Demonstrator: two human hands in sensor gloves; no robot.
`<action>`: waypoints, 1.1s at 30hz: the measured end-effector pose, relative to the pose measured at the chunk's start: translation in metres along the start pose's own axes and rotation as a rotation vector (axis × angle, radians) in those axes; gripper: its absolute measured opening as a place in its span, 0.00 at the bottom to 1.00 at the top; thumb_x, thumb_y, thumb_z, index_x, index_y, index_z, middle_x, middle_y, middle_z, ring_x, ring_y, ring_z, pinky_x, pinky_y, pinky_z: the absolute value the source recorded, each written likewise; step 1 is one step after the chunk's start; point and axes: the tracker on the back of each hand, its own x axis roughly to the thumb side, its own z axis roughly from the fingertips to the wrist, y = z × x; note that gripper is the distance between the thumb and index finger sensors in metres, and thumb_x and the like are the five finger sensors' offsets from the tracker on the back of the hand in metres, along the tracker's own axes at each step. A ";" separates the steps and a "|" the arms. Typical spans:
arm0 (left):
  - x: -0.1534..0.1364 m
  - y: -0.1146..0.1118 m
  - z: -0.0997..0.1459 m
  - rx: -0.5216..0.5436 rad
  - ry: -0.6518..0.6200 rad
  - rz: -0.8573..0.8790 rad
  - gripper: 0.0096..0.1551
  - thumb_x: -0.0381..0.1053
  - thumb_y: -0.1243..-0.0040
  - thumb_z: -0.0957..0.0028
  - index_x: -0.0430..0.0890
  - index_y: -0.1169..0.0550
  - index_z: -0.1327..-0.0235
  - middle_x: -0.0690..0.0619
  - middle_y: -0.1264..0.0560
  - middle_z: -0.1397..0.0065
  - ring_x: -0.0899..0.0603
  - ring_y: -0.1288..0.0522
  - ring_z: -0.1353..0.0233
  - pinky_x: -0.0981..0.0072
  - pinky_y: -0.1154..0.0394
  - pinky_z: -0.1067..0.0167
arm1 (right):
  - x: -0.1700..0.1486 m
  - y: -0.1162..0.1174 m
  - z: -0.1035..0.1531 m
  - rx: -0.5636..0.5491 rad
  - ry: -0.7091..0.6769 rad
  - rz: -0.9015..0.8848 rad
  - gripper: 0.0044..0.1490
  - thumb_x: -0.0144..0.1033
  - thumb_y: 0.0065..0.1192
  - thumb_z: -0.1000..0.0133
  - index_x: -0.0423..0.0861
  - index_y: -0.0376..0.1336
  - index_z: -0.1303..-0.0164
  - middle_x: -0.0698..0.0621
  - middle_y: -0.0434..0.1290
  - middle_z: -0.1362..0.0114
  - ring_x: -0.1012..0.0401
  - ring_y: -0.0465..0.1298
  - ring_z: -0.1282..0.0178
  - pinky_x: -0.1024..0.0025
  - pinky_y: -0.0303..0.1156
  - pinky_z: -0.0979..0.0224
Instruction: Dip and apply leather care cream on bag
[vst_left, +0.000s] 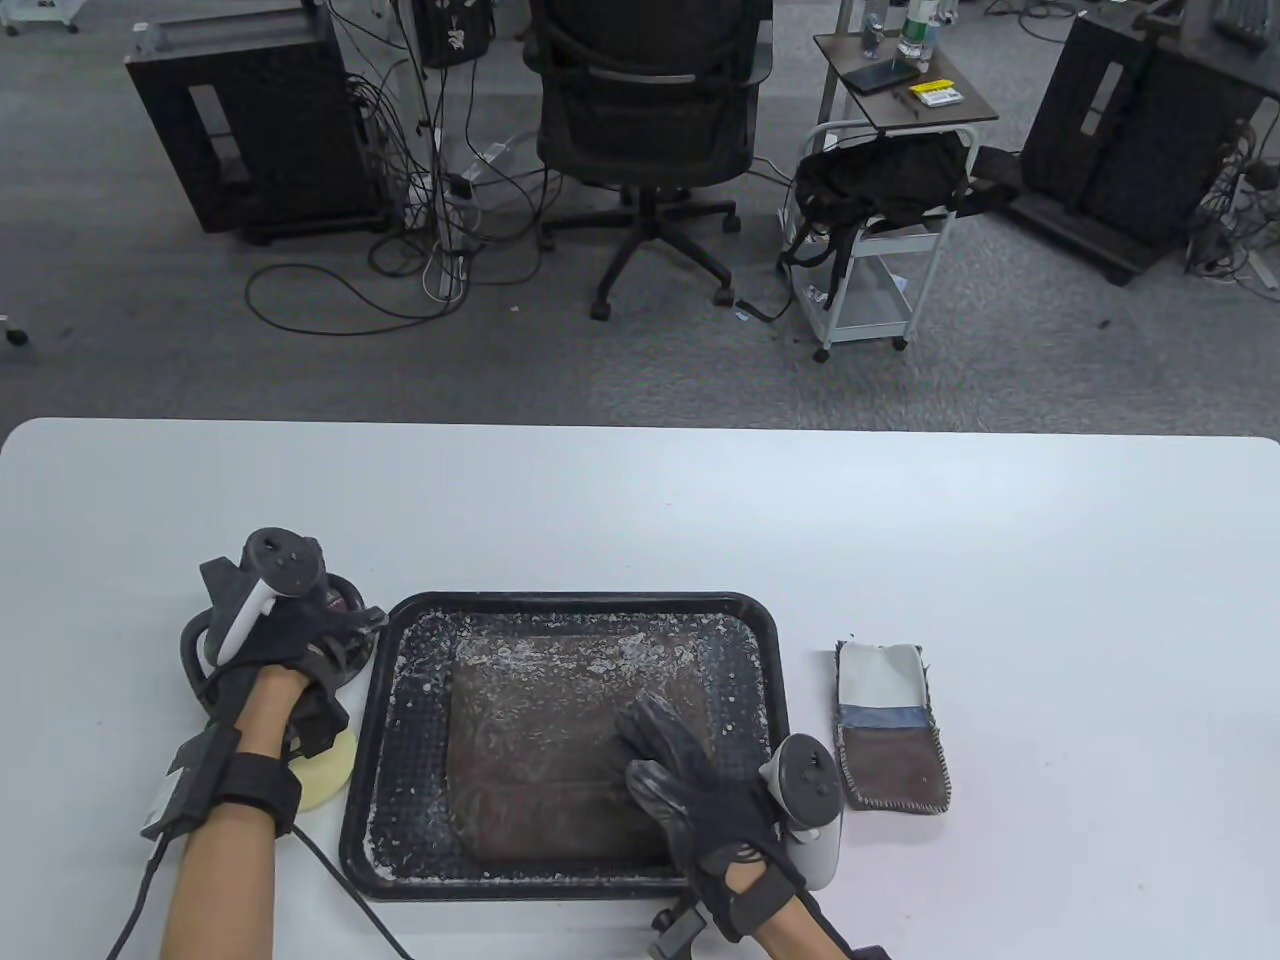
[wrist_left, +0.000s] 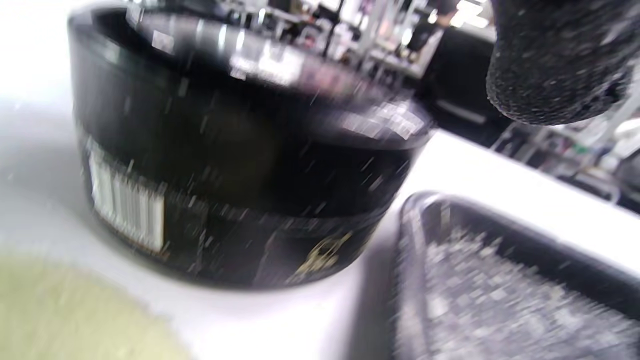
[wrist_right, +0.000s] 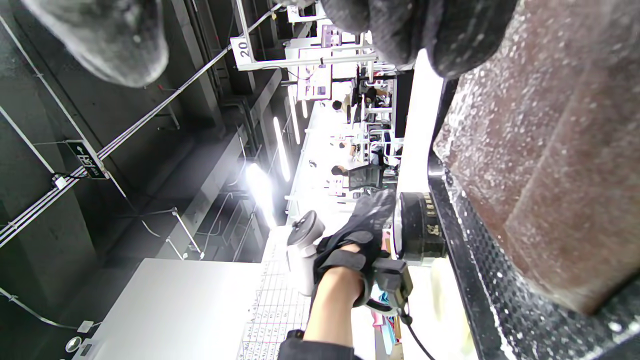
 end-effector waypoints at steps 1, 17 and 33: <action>0.003 0.007 0.007 0.010 -0.031 0.002 0.64 0.75 0.32 0.67 0.57 0.53 0.25 0.52 0.57 0.16 0.33 0.56 0.15 0.27 0.47 0.25 | 0.002 -0.001 0.000 -0.007 -0.009 0.020 0.58 0.58 0.60 0.45 0.37 0.40 0.19 0.32 0.45 0.19 0.34 0.57 0.24 0.40 0.66 0.29; 0.083 0.003 0.175 0.165 -0.615 -0.023 0.62 0.75 0.34 0.64 0.56 0.52 0.24 0.49 0.57 0.16 0.32 0.55 0.16 0.28 0.47 0.25 | 0.035 -0.031 0.011 -0.155 -0.092 0.415 0.60 0.57 0.64 0.48 0.38 0.41 0.18 0.34 0.42 0.17 0.32 0.40 0.21 0.32 0.38 0.25; 0.111 -0.115 0.193 -0.028 -0.788 -0.391 0.62 0.75 0.39 0.63 0.59 0.58 0.26 0.54 0.64 0.16 0.38 0.65 0.15 0.29 0.59 0.24 | 0.021 -0.055 0.004 0.026 0.171 1.348 0.66 0.63 0.63 0.51 0.46 0.32 0.18 0.43 0.28 0.16 0.41 0.25 0.21 0.40 0.20 0.30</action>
